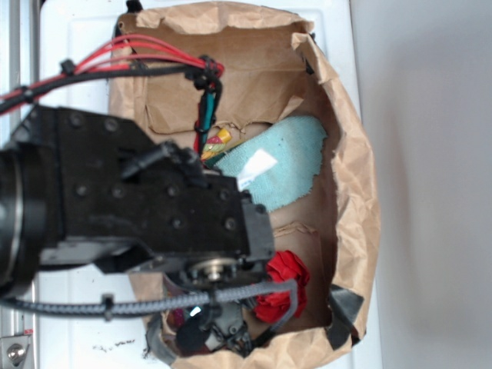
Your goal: Grab the green ball.
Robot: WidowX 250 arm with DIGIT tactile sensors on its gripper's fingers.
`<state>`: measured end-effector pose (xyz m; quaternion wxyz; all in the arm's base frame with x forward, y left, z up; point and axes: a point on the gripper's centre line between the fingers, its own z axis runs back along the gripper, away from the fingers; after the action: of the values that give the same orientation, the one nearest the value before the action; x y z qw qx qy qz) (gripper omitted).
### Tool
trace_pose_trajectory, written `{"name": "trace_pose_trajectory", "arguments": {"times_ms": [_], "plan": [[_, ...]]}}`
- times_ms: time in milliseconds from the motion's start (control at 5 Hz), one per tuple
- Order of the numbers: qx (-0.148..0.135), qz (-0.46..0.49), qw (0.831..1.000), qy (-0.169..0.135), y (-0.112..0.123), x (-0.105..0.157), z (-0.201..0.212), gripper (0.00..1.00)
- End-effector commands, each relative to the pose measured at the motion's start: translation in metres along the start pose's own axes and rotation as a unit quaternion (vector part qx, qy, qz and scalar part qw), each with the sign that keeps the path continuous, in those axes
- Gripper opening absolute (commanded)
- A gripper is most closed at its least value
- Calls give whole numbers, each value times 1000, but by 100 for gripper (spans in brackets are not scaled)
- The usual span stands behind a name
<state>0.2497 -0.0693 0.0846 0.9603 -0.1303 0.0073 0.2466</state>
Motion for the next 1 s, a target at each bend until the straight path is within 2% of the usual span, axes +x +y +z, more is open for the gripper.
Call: {"name": "trace_pose_trajectory", "arguments": {"times_ms": [0, 200, 600, 800], "plan": [[-3, -5, 1000, -12, -24, 3, -9, 100], [-6, -5, 1000, -18, -28, 2, -13, 100], [18, -9, 1000, -24, -21, 8, -39, 100], [17, -13, 999, -35, -23, 12, -41, 100]]}}
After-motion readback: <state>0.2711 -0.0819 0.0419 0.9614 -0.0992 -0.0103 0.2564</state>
